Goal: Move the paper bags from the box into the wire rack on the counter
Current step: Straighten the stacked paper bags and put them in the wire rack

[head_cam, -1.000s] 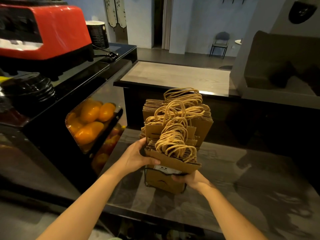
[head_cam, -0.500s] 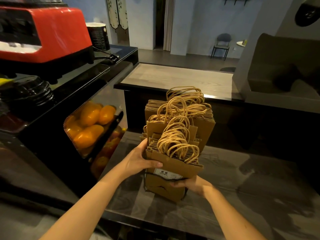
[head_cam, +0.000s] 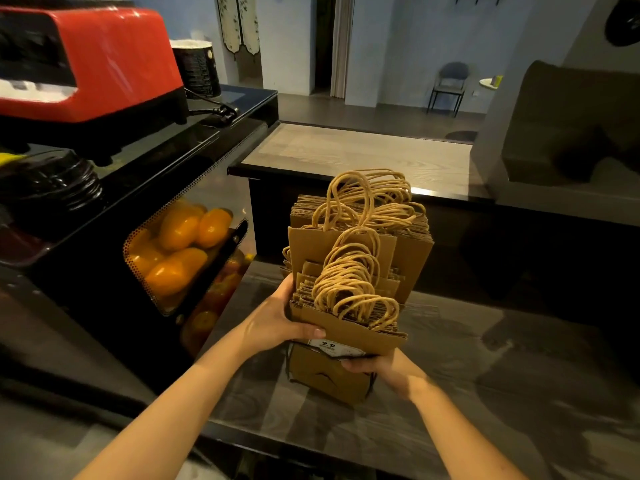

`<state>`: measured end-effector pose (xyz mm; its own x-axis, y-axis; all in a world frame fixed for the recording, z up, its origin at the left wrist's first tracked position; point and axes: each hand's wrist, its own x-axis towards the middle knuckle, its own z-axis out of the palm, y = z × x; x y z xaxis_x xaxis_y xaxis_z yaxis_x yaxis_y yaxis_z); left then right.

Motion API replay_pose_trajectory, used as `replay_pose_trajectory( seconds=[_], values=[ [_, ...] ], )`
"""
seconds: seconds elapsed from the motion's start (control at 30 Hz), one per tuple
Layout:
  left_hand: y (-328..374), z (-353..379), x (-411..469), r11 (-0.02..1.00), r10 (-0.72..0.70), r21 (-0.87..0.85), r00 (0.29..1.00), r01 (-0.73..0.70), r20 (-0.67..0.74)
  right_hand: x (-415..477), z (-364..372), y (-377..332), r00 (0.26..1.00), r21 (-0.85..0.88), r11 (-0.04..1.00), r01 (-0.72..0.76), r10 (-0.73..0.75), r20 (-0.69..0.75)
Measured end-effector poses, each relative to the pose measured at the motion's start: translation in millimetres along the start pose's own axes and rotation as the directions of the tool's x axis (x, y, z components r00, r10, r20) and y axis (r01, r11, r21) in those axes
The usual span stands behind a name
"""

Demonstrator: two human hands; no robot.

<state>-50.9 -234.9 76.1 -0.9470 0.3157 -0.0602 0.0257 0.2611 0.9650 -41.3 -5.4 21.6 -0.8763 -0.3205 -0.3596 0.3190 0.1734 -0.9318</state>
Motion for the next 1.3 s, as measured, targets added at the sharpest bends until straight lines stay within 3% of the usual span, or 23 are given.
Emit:
replay_pose_trajectory(
  seconds=[0.2, 0.33, 0.53, 1.17, 1.3],
  values=[
    [0, 2, 7, 1.0, -0.006, -0.005, 0.998, 0.006, -0.058, 4, 0, -3, 1.0, -0.053, 0.999, 0.006, -0.006, 0.007],
    [1, 0, 9, 1.0, -0.019, 0.013, 0.998, 0.02, -0.062, 7, -6, -10, 0.998, -0.225, 0.974, -0.002, 0.016, 0.061],
    [3, 0, 9, 0.998, -0.034, 0.043, 0.997, 0.037, -0.073, 10, -10, -10, 0.996, -0.326, 0.945, -0.01, 0.039, 0.084],
    [-4, -4, 12, 0.989, -0.058, 0.135, 0.995, 0.068, -0.075, 12, -7, 5, 0.998, -0.306, 0.95, 0.062, -0.057, 0.024],
    [-7, -5, 11, 0.98, -0.075, 0.18, 0.994, 0.089, -0.083, 10, -6, 16, 0.984, -0.217, 0.97, 0.111, -0.137, -0.11]
  ],
)
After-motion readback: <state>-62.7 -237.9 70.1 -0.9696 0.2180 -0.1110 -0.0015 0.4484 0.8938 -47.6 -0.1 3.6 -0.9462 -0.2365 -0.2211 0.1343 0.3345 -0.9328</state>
